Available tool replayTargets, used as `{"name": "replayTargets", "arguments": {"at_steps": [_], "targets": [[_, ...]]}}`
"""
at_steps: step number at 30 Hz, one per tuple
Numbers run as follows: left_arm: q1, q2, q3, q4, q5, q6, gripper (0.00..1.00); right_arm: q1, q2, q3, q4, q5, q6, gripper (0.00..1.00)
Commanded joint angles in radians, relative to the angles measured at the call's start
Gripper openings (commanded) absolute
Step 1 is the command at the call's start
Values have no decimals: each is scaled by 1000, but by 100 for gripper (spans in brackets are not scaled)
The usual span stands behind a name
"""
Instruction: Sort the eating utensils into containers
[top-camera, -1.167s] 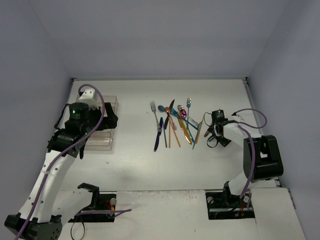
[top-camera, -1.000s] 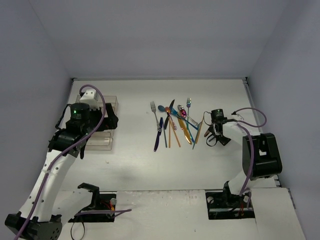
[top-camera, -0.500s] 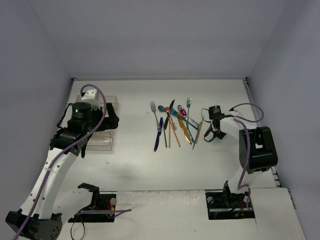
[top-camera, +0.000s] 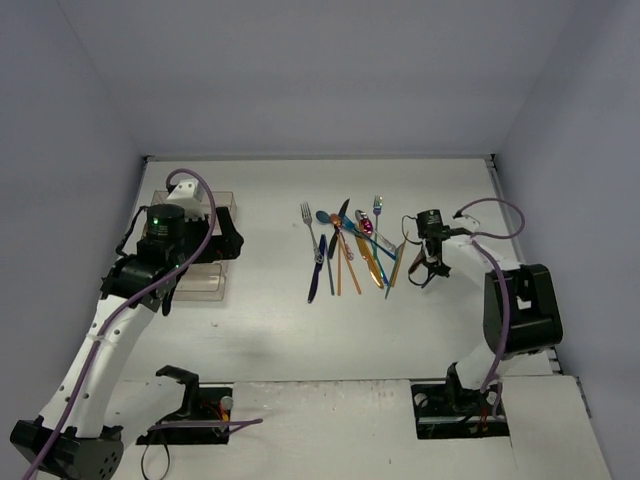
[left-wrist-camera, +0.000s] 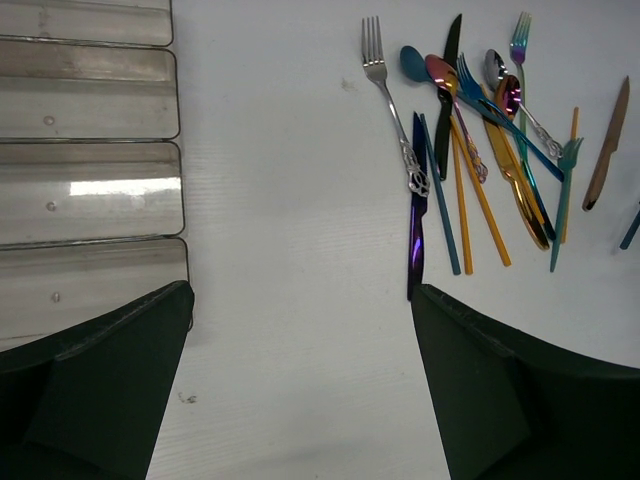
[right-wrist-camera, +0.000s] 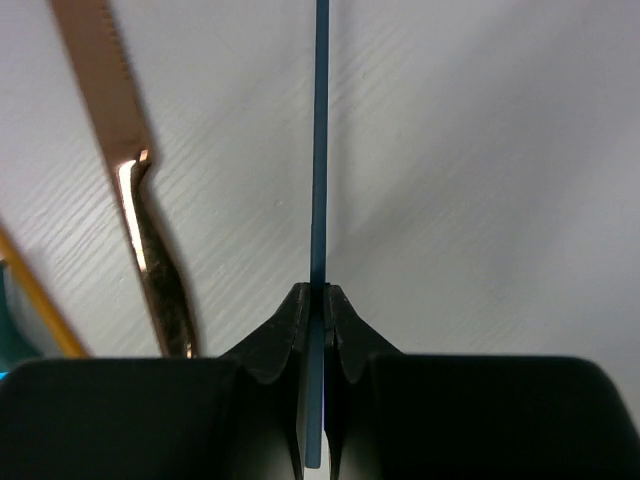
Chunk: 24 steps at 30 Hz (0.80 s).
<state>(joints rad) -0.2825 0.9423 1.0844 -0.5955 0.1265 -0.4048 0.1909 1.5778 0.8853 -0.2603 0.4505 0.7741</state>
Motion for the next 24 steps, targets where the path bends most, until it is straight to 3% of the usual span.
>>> {"name": "replayTargets", "arguments": {"at_steps": [1,5,9,12,19,24], "targets": [[-9,18,63,104,149,-40,89,133,-218,112,37,24,-288,0],[-11,36,60,206,258,-102,89,256,-351,133,177,-183,-574,0],[-12,66,60,291,330,-167,89,349,-432,138,249,-393,-707,0],[-15,96,61,368,351,-231,89,446,-424,168,250,-461,-780,0],[-26,160,51,575,338,-416,89,585,-308,247,311,-525,-812,0],[-66,190,60,602,264,-433,89,630,-241,293,362,-530,-799,0]]}}
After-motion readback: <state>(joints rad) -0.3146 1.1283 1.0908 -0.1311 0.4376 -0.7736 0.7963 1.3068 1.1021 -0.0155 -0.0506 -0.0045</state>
